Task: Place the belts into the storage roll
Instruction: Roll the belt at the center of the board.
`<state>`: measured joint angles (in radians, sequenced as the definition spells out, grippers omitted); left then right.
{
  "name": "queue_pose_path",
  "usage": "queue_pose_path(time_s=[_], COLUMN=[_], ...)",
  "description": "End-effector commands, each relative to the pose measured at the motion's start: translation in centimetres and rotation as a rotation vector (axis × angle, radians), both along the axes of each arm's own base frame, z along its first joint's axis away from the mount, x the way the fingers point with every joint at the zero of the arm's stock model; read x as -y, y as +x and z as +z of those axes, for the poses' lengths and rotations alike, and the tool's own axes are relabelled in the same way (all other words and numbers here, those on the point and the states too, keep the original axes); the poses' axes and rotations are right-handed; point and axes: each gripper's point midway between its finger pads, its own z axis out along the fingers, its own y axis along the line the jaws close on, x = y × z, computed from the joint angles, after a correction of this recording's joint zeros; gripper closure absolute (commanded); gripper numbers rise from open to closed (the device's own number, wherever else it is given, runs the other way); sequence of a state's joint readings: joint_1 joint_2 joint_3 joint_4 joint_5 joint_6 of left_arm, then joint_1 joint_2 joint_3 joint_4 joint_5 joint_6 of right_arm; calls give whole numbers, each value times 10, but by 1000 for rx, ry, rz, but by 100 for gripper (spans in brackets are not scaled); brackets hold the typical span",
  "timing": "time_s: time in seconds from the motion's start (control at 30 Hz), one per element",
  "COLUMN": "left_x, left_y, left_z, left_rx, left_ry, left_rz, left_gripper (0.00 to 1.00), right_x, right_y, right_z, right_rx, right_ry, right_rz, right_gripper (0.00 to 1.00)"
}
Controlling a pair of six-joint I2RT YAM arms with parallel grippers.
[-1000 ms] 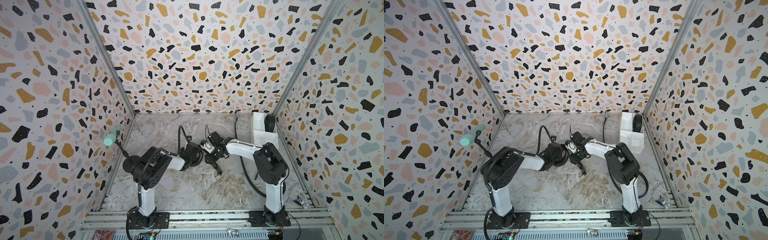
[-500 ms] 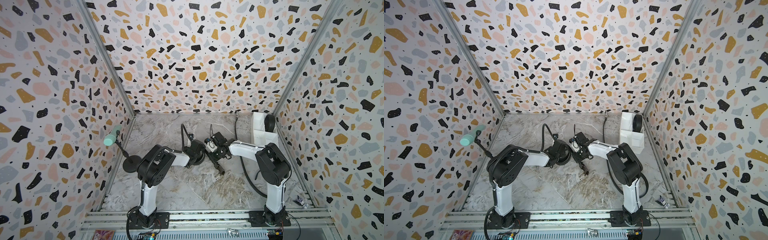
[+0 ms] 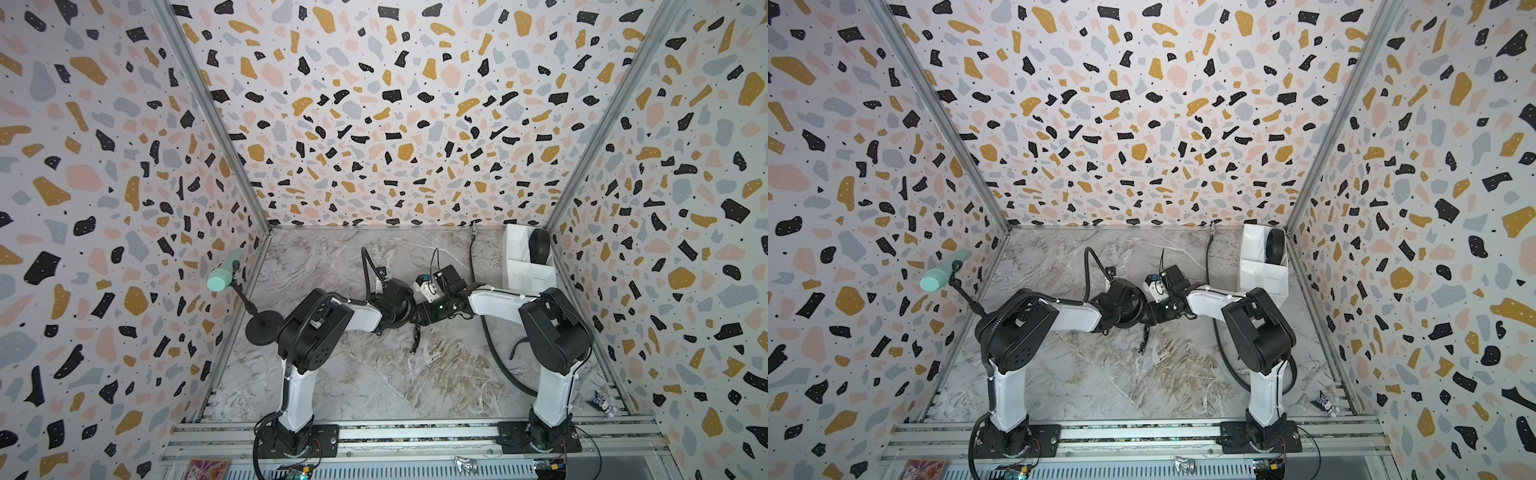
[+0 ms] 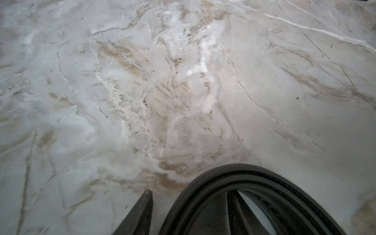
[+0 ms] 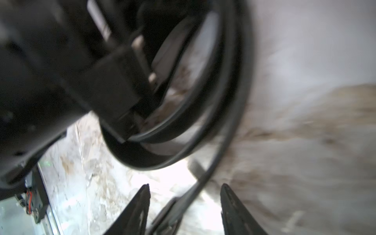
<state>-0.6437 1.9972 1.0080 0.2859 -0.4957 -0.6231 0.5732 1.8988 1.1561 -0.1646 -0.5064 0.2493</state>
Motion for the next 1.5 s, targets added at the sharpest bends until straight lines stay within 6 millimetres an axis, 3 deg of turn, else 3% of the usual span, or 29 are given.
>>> queue_pose_path(time_s=[0.0, 0.23, 0.37, 0.67, 0.87, 0.9, 1.03, 1.13, 1.33, 1.47], left_x=[-10, -10, -10, -9, -9, -8, -6, -8, -15, -4], left_y=[-10, -10, -10, -13, -18, -19, -23, -27, -33, -32], left_z=[-32, -33, -32, -33, -28, -25, -8, 11, 52, 74], left_rx=[-73, -71, -69, -69, -67, -65, -49, -38, -12, -10], left_ry=[-15, -20, -24, -53, -88, -97, -143, -176, -277, -354], left_rz=[25, 28, 31, 33, 32, 30, 17, 6, -33, -138], left_gripper=[100, 100, 100, 100, 100, 98, 62, 42, 16, 3], right_x=[-5, -18, -25, -48, -38, -36, -29, -24, -14, -16], right_y=[26, 47, 60, 59, 49, 49, 49, 51, 55, 55], right_z=[37, 36, 26, -5, -27, -29, -33, -31, -26, -23], right_rx=[51, 49, 51, 65, 51, 52, 71, 99, 178, 217], right_ry=[56, 75, 45, -97, -229, -240, -295, -317, -393, -395], right_rz=[-30, -53, -88, -102, -114, -109, -80, -43, 66, 128], right_gripper=[42, 41, 41, 43, 72, 76, 92, 96, 96, 96])
